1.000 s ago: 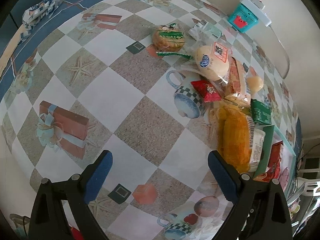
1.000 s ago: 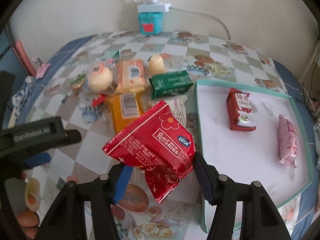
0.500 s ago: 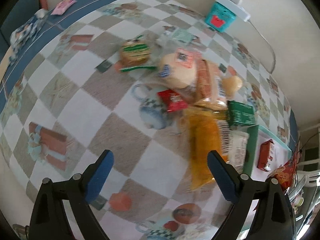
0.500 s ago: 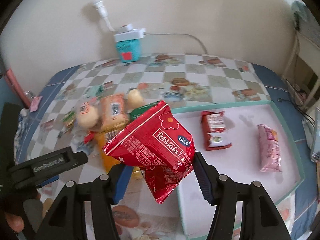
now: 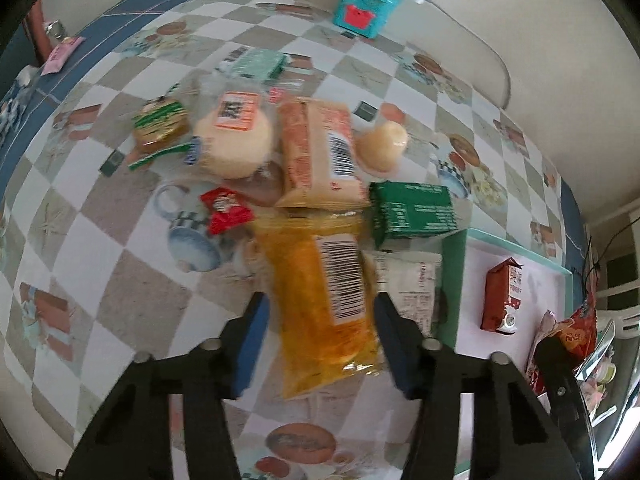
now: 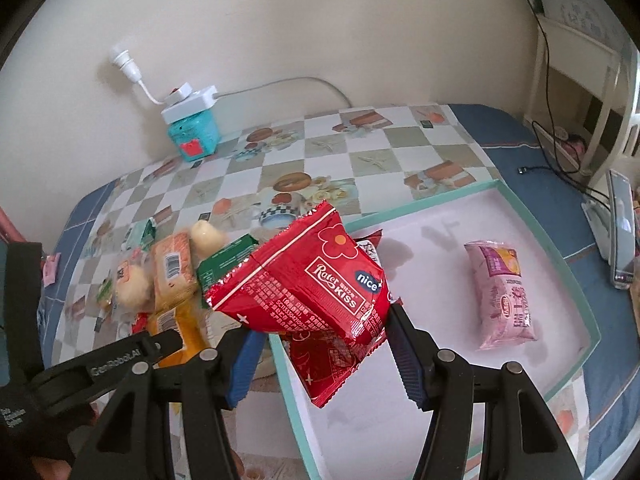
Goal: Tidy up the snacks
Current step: 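Grasp the orange bread bag with the left tool while the right tool holds the red bag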
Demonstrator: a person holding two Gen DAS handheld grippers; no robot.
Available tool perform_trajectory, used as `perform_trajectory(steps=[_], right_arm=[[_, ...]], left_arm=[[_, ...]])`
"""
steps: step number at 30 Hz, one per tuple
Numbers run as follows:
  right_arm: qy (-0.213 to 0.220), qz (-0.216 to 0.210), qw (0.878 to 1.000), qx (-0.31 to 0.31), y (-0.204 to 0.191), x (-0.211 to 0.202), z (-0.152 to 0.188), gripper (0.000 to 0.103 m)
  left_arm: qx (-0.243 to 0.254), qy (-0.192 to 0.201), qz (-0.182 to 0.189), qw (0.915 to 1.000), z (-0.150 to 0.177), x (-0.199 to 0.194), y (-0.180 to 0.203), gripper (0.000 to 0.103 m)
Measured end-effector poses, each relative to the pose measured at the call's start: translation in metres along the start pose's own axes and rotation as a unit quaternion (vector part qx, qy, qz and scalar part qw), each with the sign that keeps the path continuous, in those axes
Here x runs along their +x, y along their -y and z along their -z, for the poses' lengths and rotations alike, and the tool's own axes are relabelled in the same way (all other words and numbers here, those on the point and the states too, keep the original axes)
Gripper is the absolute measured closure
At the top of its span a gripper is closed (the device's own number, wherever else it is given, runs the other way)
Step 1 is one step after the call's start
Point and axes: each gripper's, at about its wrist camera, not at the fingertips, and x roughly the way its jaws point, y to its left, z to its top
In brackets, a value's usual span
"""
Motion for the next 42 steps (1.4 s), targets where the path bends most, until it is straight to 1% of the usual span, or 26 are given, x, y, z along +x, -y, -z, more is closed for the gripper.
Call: perform_trajectory(steps=[5,7,13,17,30,31,32,34,37,41,42], right_arm=[[-0.003,-0.001,1.000,0.005,0.005,0.003,0.000,0.040],[-0.005,-0.002,1.000,0.007,0.006,0.005,0.000,0.040],[-0.011,-0.001,1.000,0.007,0.005,0.010,0.002,0.040],[-0.015,0.001,1.000,0.006,0.005,0.014,0.004,0.040],[-0.016,0.000,1.000,0.000,0.003,0.015,0.006,0.040],[-0.016,-0.001,1.000,0.001,0.004,0.015,0.006,0.040],[-0.016,-0.001,1.000,0.001,0.004,0.015,0.006,0.040],[-0.015,-0.002,1.000,0.001,0.004,0.015,0.006,0.040],[-0.015,-0.004,1.000,0.003,0.005,0.014,0.006,0.040],[-0.015,-0.007,1.000,0.007,0.007,0.014,0.006,0.040],[-0.015,-0.008,1.000,0.007,0.008,0.014,0.006,0.040]], left_arm=[[0.013,-0.002,-0.019,0.9997,0.003,0.008,0.006,0.051],[0.016,0.001,-0.029,0.9995,0.002,0.009,0.006,0.059],[0.015,0.003,-0.031,0.9994,0.000,0.013,0.002,0.059],[0.019,0.006,-0.032,0.9993,-0.003,0.022,0.007,0.059],[0.018,0.008,-0.029,0.9994,-0.004,0.026,0.004,0.056],[0.016,0.003,-0.028,0.9995,-0.004,0.028,0.004,0.050],[0.013,-0.007,-0.029,0.9995,-0.004,0.030,0.002,0.047],[0.006,-0.018,-0.021,0.9996,-0.003,0.033,-0.002,0.047],[0.011,-0.017,-0.027,0.9994,-0.003,0.033,-0.001,0.047],[0.013,-0.015,-0.029,0.9994,-0.001,0.032,0.000,0.054],[0.014,-0.012,-0.029,0.9994,-0.001,0.030,0.000,0.059]])
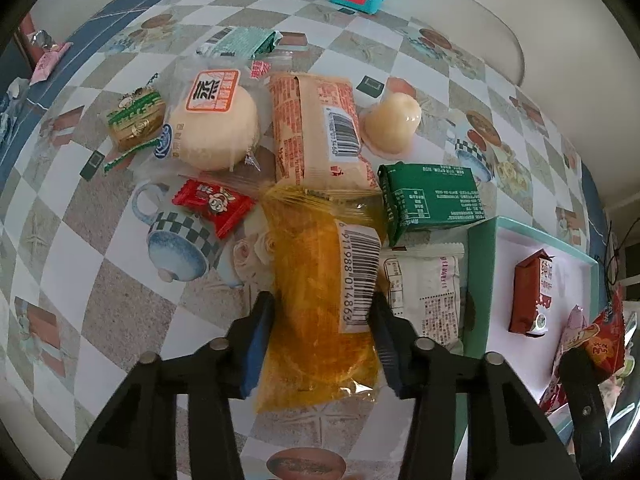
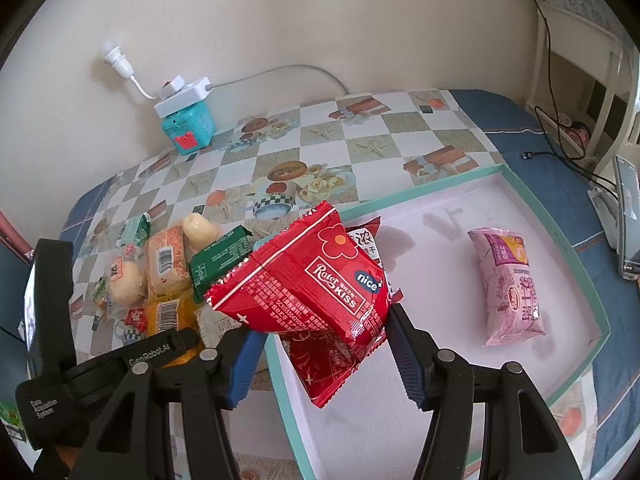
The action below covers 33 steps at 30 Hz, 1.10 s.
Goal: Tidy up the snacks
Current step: 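Grasp the orange bread bag with the left tool while the right tool holds the red bag, then lower both bags into the white tray and open both tools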
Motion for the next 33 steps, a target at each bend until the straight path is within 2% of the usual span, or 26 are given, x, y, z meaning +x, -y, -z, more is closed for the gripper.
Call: perform_trajectory(steps=[4,15,20,26,33], right_arm=[[0.001,-0.001,1.000,0.002,0.000,0.000,0.000,0.040],[0.042,0.009,0.999,0.026,0.014,-0.029,-0.007,0.040],[0.044,0.072,0.994,0.069,0.047,-0.034,-0.007,0.040],[0.034,0.156,0.980,0.121,0.097,-0.037,-0.001,0.040],[0.030,0.216,0.964,0.151,0.138,-0.038,0.005,0.040]], left_arm=[[-0.005,0.015,-0.006,0.9999,0.000,-0.011,-0.005,0.059],[0.019,0.092,0.024,0.9953,0.000,-0.069,0.002,0.060],[0.050,0.097,0.040,0.9932,0.008,-0.075,0.024,0.060],[0.105,0.091,0.061,0.9884,0.028,-0.076,0.060,0.060],[0.174,0.072,0.073,0.9794,0.059,-0.069,0.105,0.059]])
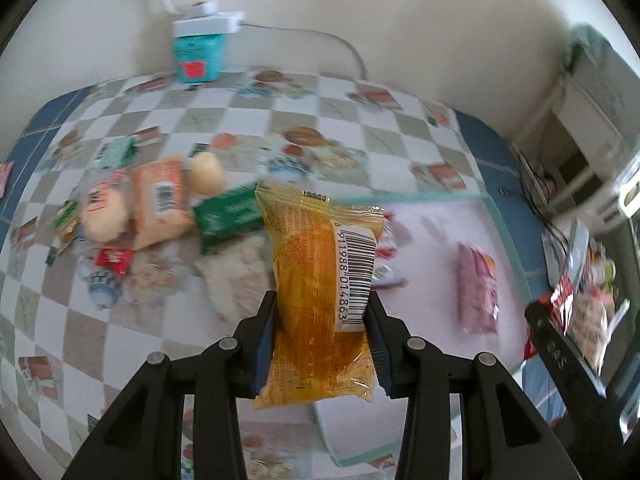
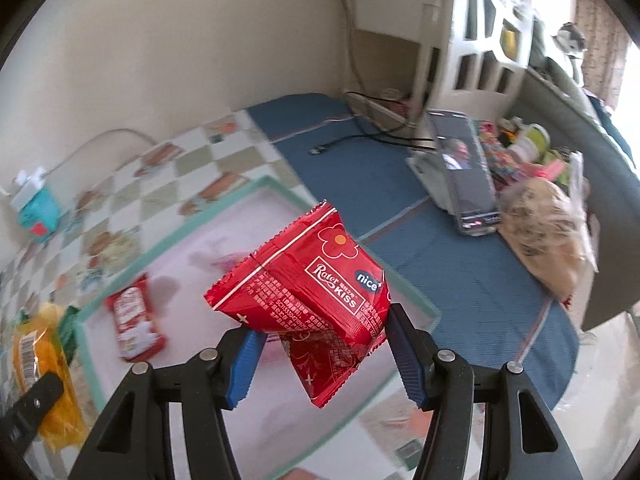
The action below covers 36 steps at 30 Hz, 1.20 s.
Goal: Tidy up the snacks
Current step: 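Lower both bags into the white tray and open both tools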
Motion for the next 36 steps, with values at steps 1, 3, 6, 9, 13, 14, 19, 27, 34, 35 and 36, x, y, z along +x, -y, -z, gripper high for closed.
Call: perform_trajectory(steps=[1,3,6,9,13,14,19,27,34,35,36], right_arm=[[-0.002,0.006,1.000,0.003,0.004,0.003,0.000,0.040],[-0.006,0.013,1.000,0.013,0.013,0.007,-0.001,0.040],[-0.012,0.017,0.999,0.025,0.020,0.014,-0.002,0.040],[-0.021,0.019,0.999,0.029,0.023,0.021,-0.001,0.040],[-0.036,0.019,0.999,0.032,0.023,0.031,0.000,0.040],[-0.039,0.019,0.999,0.031,0.022,0.033,0.001,0.040],[-0.046,0.015,0.998,0.031,0.021,0.034,0.001,0.038],[-0.052,0.012,0.998,0.023,0.017,0.035,0.002,0.024],[-0.049,0.005,0.999,0.012,0.012,0.033,0.003,0.001],[-0.047,0.002,0.999,0.012,0.011,0.032,0.004,0.000],[-0.046,-0.001,0.999,0.012,0.011,0.032,0.004,0.000]], left_arm=[[0.006,-0.003,0.001,1.0000,0.001,0.002,0.005,0.059],[0.020,-0.010,0.001,0.9997,0.005,0.007,0.015,0.059],[0.030,-0.026,0.007,0.9992,0.010,0.016,0.023,0.059],[0.032,-0.041,0.010,0.9986,0.014,0.026,0.028,0.059],[0.035,-0.051,0.009,0.9980,0.016,0.035,0.032,0.059],[0.035,-0.052,0.011,0.9980,0.016,0.036,0.032,0.059],[0.033,-0.048,0.017,0.9982,0.016,0.035,0.031,0.039],[0.024,-0.042,0.005,0.9988,0.011,0.033,0.025,0.023],[-0.007,-0.033,-0.033,0.9989,0.007,0.032,0.006,0.005],[-0.011,-0.033,-0.038,0.9986,0.007,0.033,0.003,0.004],[-0.017,-0.035,-0.043,0.9983,0.007,0.034,-0.001,0.004]])
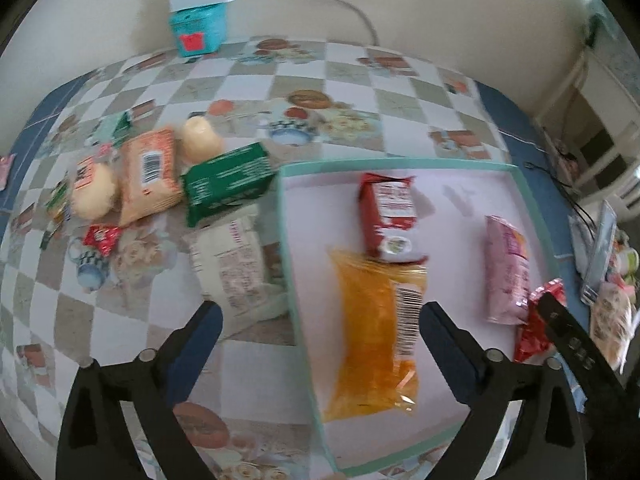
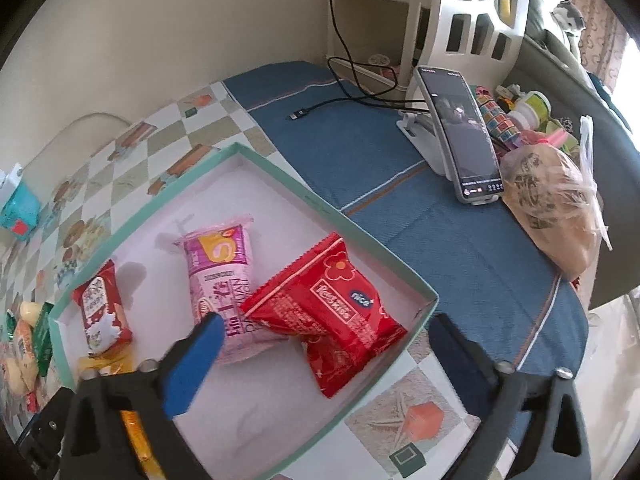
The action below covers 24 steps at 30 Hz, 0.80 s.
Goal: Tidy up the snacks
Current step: 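Lower both bags into the white tray and open both tools, then move both tools back from the tray to the snack pile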
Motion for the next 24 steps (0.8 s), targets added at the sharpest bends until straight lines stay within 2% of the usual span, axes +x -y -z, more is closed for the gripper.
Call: perform_trajectory(steps=[15,24], right_arm=[[0.001,-0.013,1.000,-0.015,-0.010,-0.005,0.002,0.000],[0.022,-0.046,0.997,-0.050,-0.039,-0.029,0.004,0.000]], left_arm=[[-0.066,-0.014,-0.021,0.9975,-0.004,0.005,-0.036,0.004],[-0.096,-0.009,-0.049,0.9941,-0.011,-0.003,-0.070,0.004]])
